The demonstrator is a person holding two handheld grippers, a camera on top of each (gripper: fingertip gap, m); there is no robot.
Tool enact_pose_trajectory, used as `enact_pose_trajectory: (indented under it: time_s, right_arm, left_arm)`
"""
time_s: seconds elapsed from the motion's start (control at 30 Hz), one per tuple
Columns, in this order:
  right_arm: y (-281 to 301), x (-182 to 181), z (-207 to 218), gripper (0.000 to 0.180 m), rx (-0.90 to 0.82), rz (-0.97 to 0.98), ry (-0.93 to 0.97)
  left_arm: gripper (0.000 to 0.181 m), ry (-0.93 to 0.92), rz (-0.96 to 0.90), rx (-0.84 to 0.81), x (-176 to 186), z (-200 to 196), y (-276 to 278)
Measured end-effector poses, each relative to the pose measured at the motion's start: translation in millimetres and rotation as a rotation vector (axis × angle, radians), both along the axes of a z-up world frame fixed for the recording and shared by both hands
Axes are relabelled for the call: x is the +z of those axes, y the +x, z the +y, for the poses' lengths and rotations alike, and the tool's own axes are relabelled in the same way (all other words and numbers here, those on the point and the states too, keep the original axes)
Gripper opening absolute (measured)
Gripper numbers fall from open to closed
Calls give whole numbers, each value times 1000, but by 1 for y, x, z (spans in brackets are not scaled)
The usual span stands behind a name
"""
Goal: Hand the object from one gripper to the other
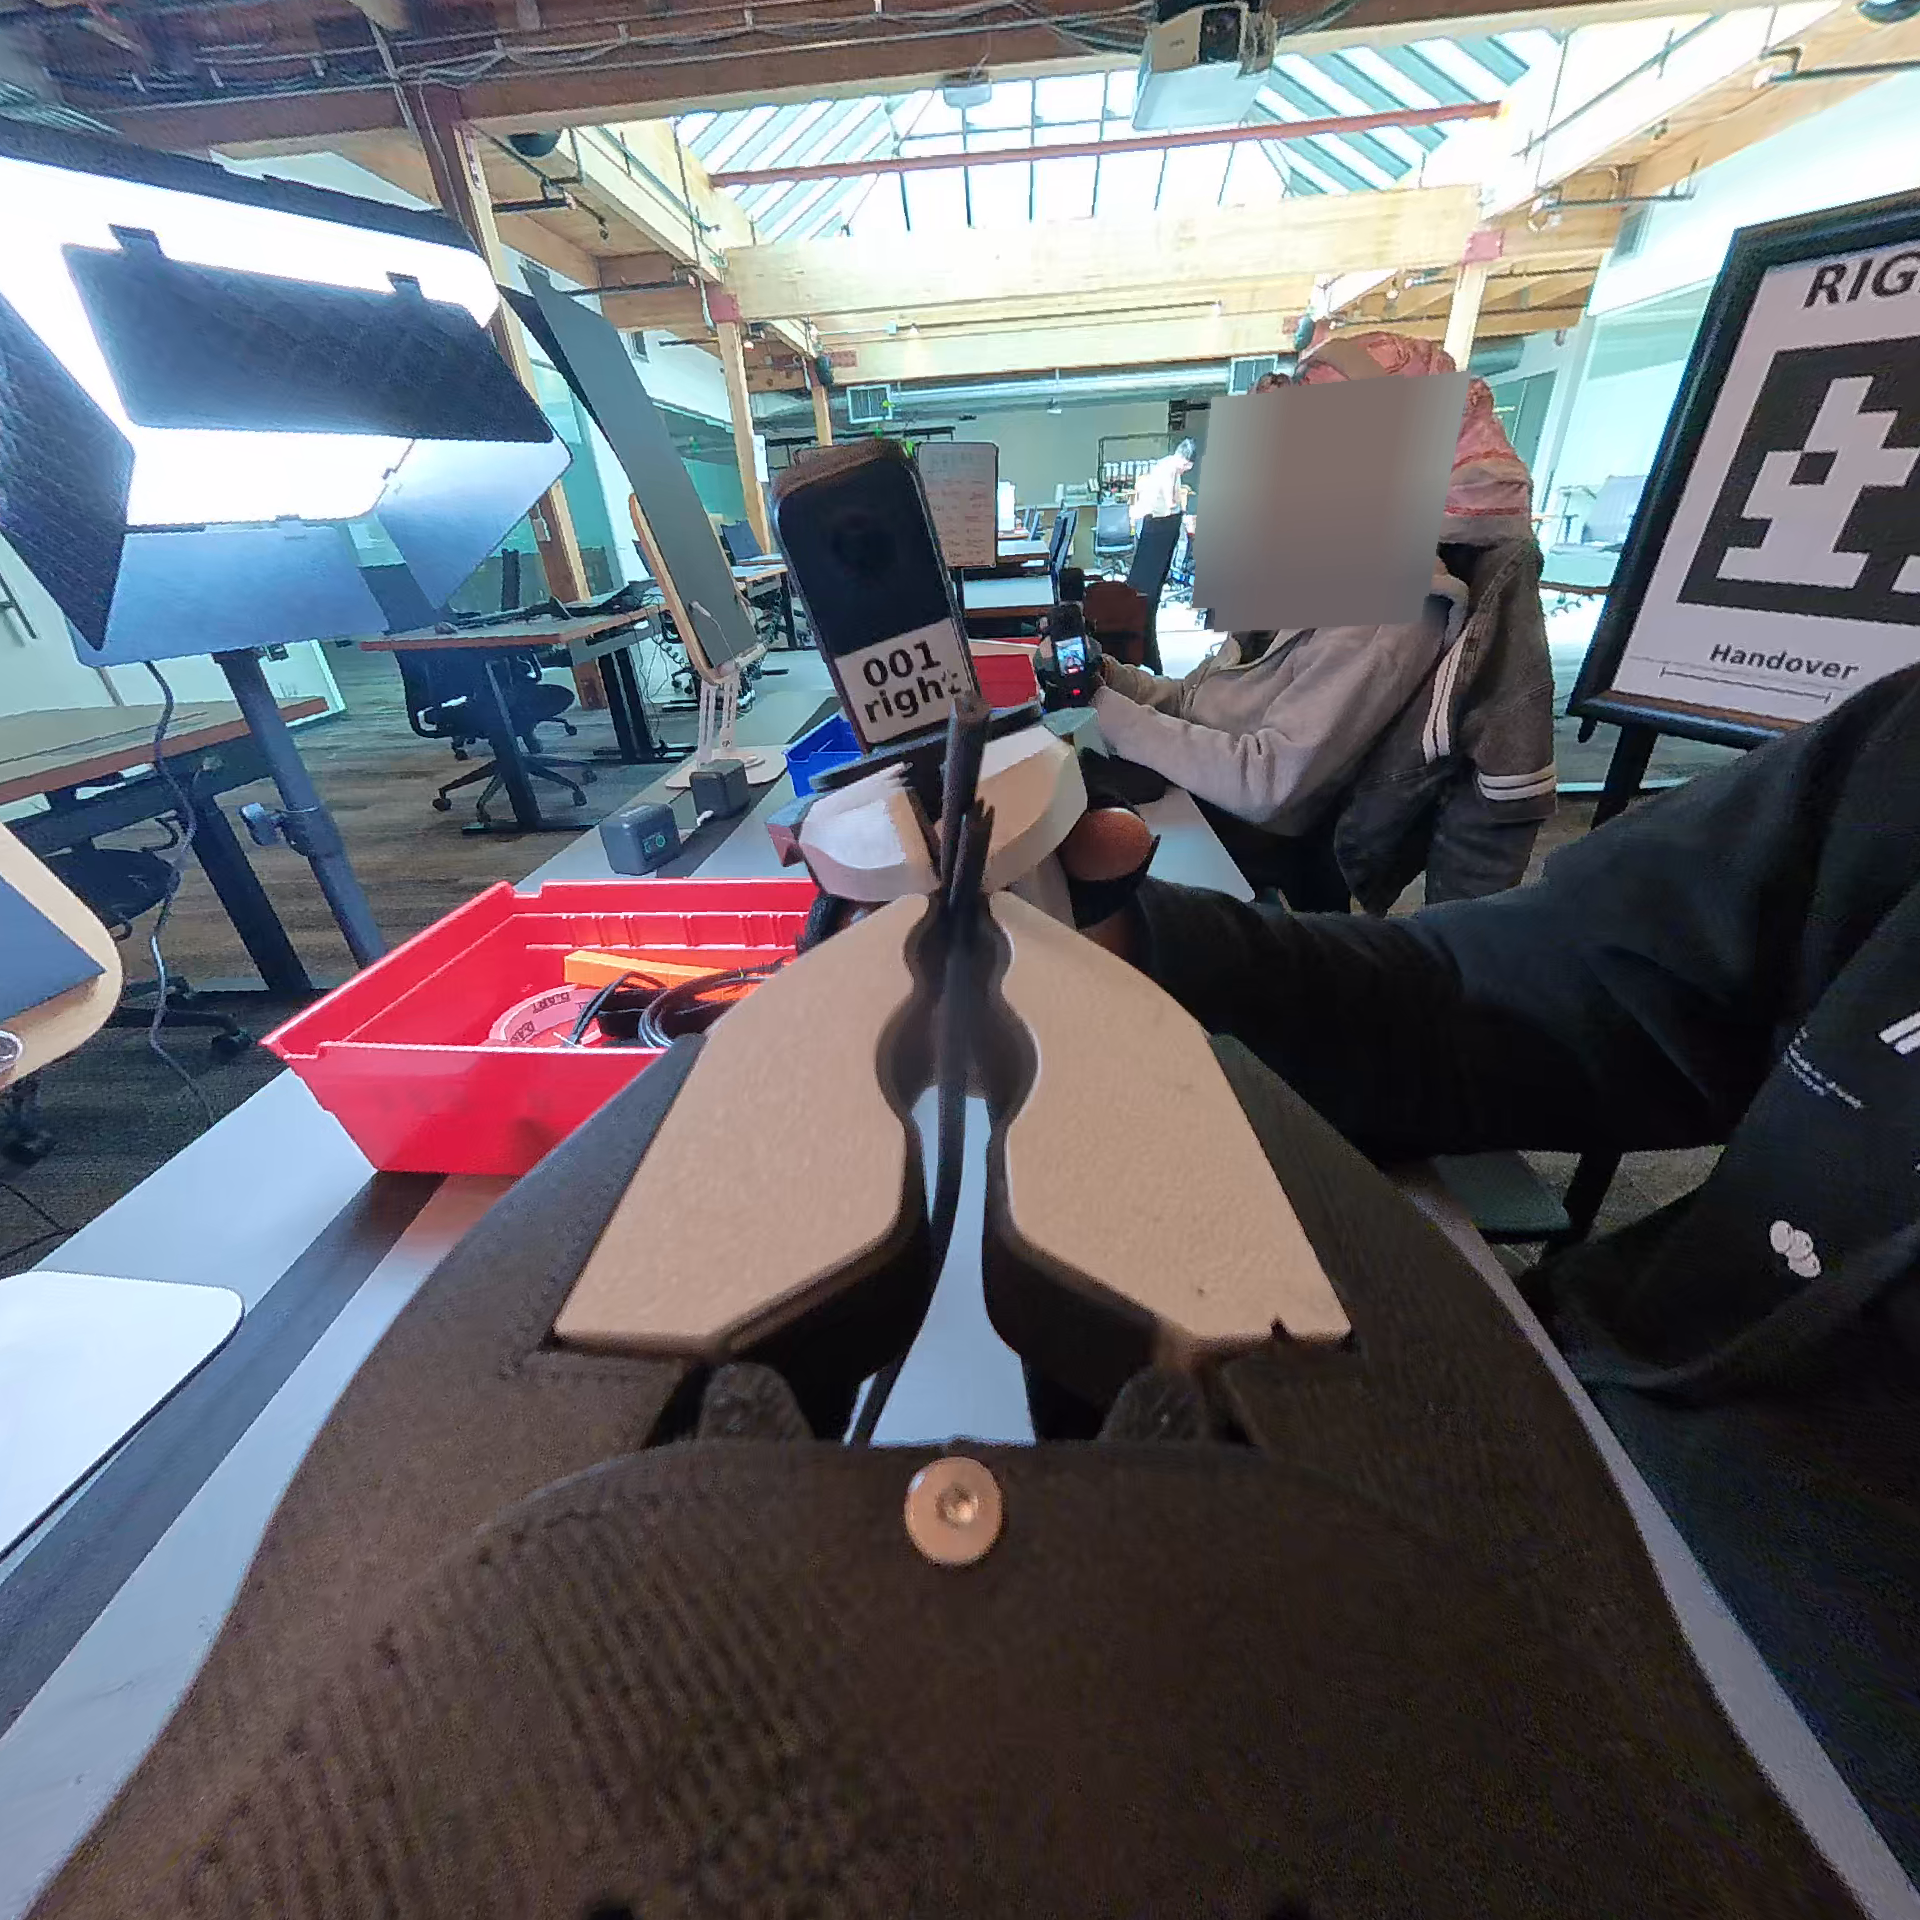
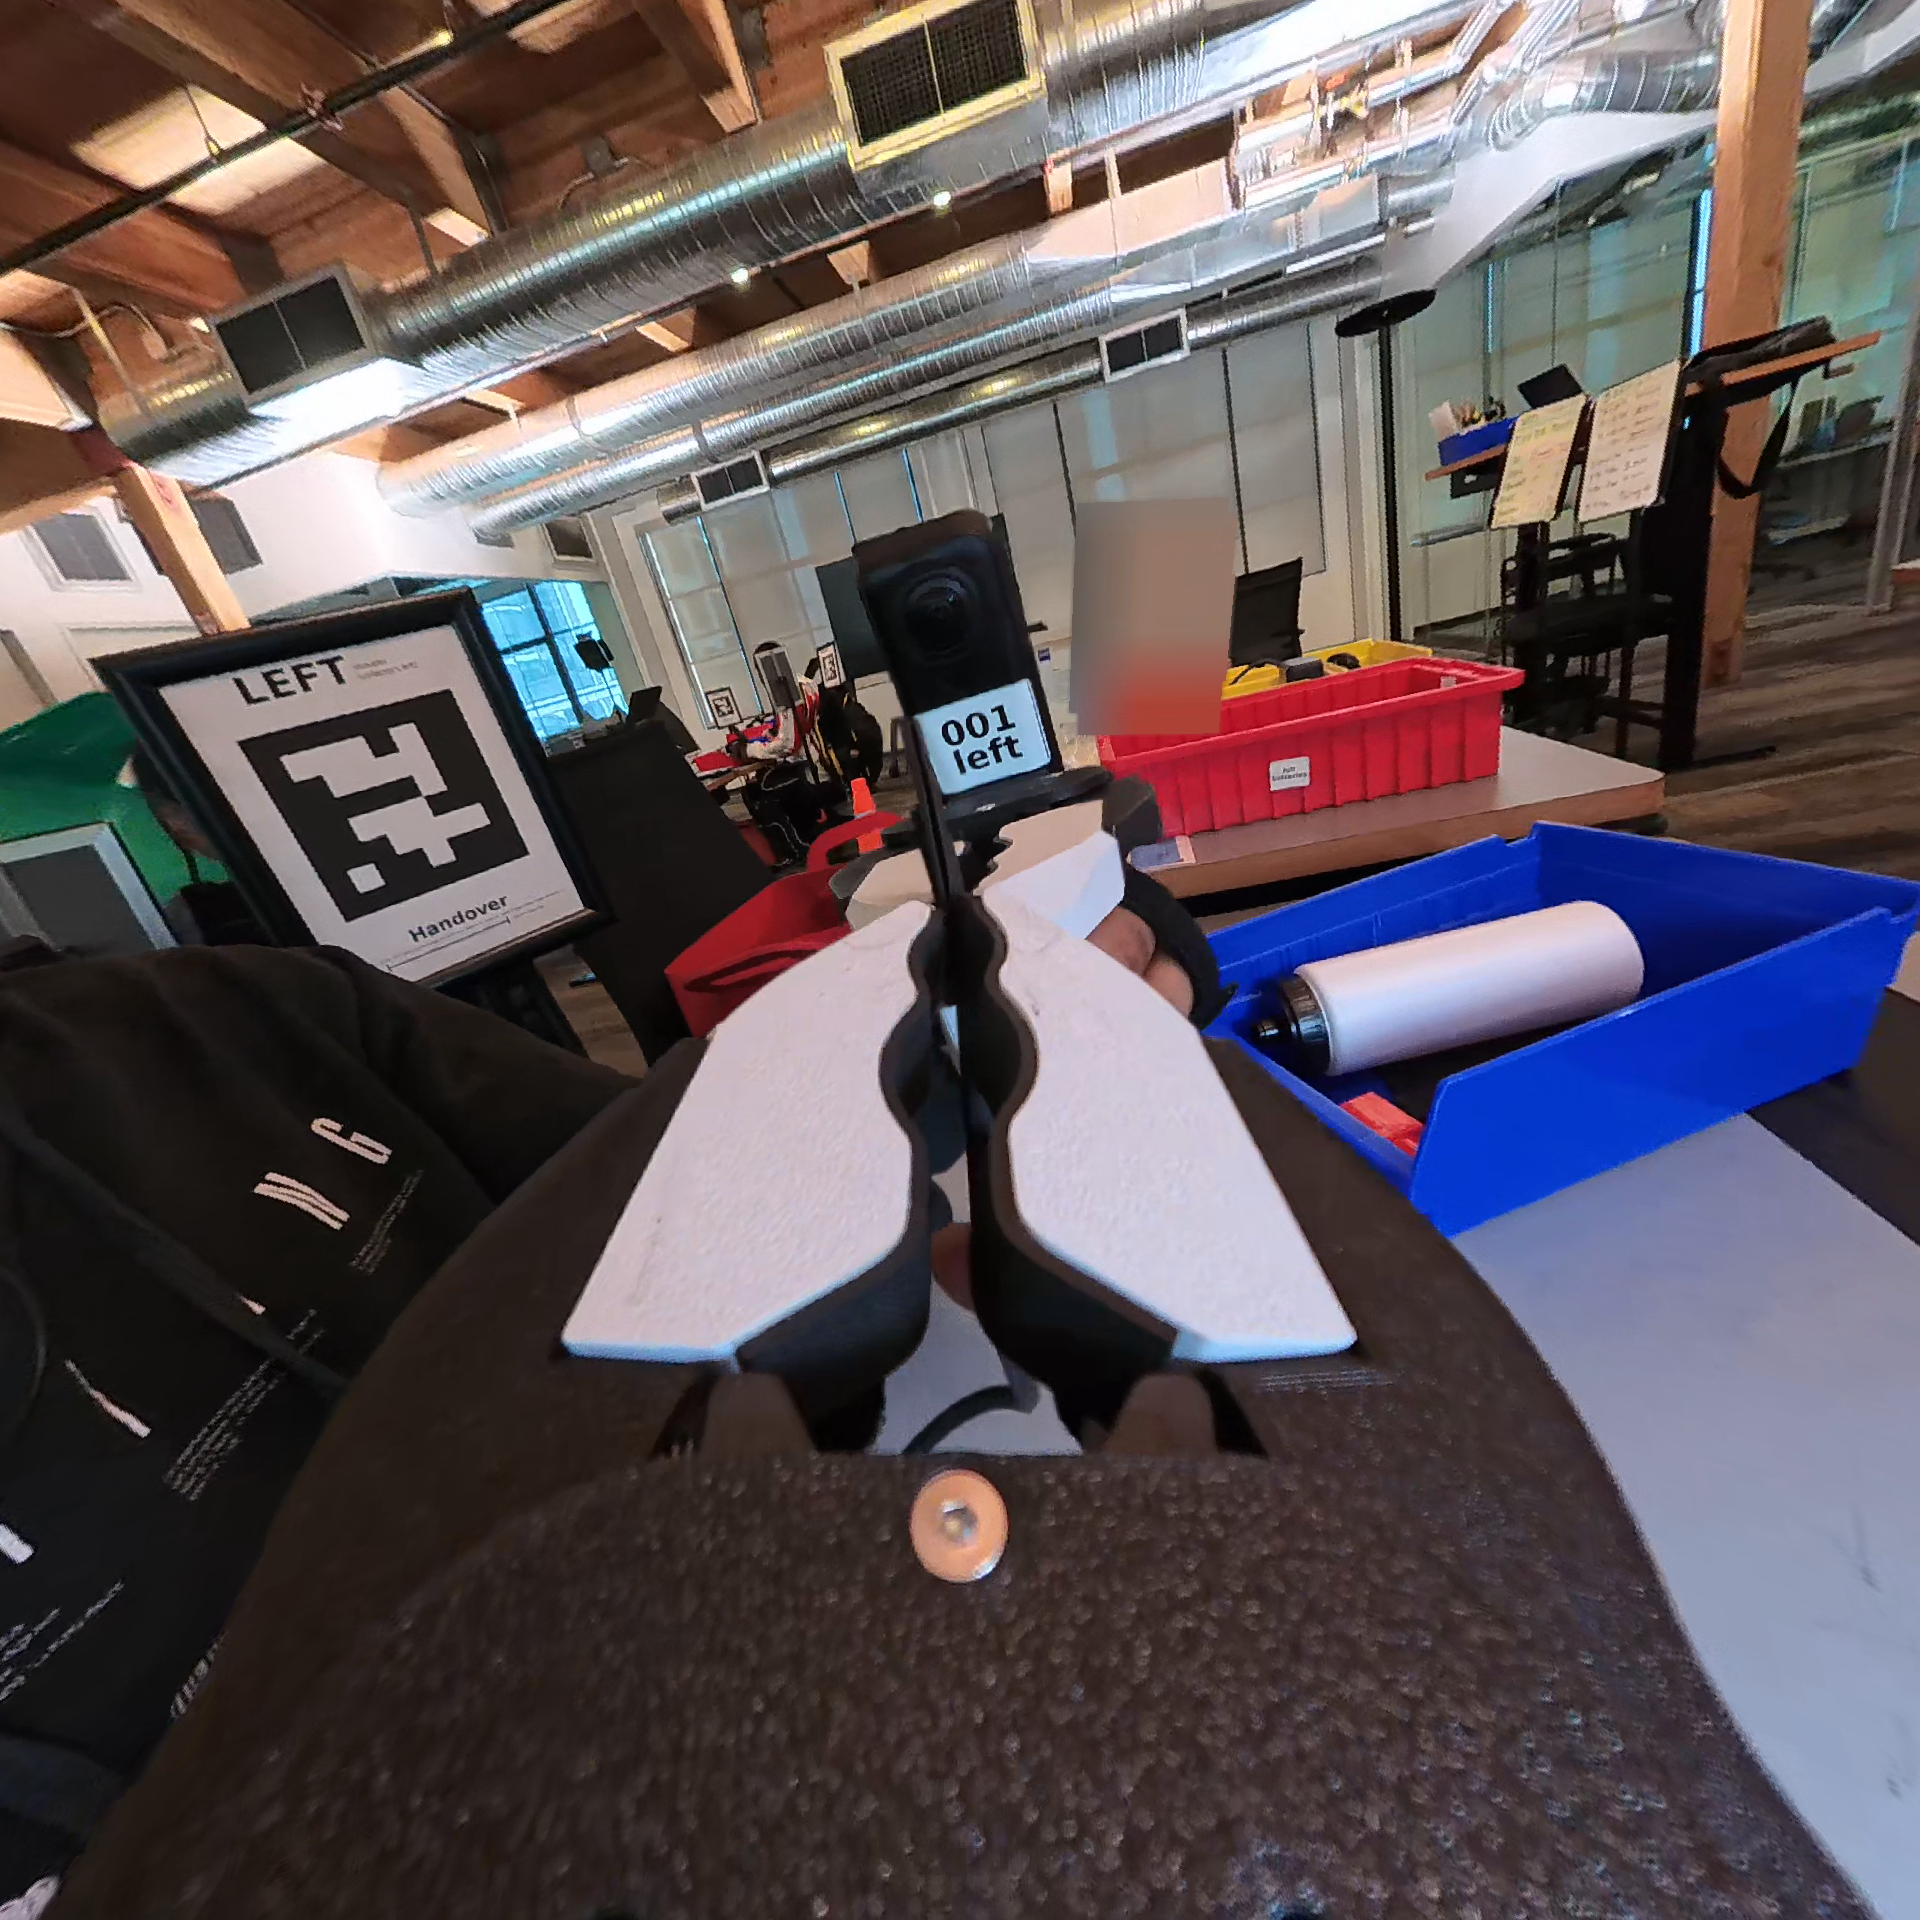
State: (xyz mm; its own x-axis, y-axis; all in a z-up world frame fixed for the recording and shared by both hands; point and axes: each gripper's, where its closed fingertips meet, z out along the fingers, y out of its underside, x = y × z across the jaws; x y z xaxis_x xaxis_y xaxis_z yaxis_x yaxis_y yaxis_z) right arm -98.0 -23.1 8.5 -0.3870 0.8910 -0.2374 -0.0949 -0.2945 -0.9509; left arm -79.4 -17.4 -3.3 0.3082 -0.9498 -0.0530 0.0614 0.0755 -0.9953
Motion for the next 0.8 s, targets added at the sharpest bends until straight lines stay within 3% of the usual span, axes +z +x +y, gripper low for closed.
enact_pose_trajectory:
  time_s: [0.17, 0.3, 0.53, 0.6, 0.8]
  right_arm:
    - [8, 14, 3, 15, -39, 76, 22]
    - [9, 3, 11, 23, -142, -10, 171]
    - [-15, -31, 5, 20, -226, -182, 378]
    - [-20, -35, 4, 6, -234, -194, 403]
    - [-18, -30, 2, 5, -215, -167, 377]
  left_arm:
    - [4, -3, -10, 42, 7, 2, -9]
    - [4, -8, -9, 68, 14, 2, -19]
    - [4, -28, 77, 93, 6, 2, -15]
    - [4, -33, 84, 82, 4, 1, -12]
    - [5, -33, 25, 90, 10, 1, -11]
